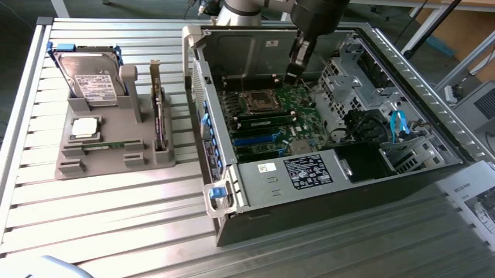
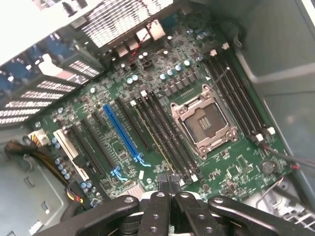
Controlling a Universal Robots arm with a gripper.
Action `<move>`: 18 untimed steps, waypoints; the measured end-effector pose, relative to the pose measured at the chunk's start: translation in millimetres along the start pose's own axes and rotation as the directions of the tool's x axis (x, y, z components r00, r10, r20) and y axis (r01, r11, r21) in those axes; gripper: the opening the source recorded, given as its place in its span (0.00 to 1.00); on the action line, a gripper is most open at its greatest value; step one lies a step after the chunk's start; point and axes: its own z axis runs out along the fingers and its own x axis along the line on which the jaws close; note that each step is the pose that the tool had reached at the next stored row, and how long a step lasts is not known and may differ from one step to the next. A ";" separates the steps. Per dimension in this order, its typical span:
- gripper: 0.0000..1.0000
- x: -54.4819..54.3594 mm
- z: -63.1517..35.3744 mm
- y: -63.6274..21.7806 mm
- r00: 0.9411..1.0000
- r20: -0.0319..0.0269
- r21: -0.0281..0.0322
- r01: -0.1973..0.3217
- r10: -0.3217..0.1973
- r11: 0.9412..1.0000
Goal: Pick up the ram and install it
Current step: 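Press down the ram until it locks into place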
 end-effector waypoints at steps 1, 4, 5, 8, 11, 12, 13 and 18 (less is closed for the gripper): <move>0.10 0.0 0.0 0.0 1.000 -0.001 0.000 -0.016 0.016 1.000; 0.10 0.0 0.1 0.0 0.998 -0.002 0.001 -0.061 0.061 0.998; 0.10 0.0 0.1 0.0 0.997 -0.003 0.002 -0.078 0.078 0.997; 0.10 0.0 0.2 0.0 0.992 -0.004 0.003 -0.122 0.122 0.992; 0.10 0.0 0.3 0.0 0.986 -0.005 0.004 -0.166 0.166 0.986; 0.10 0.0 0.3 0.0 0.983 -0.006 0.004 -0.182 0.182 0.983; 0.10 0.0 0.3 0.0 0.980 -0.006 0.005 -0.197 0.197 0.980; 0.10 0.0 0.5 0.0 0.962 -0.009 0.007 -0.272 0.272 0.962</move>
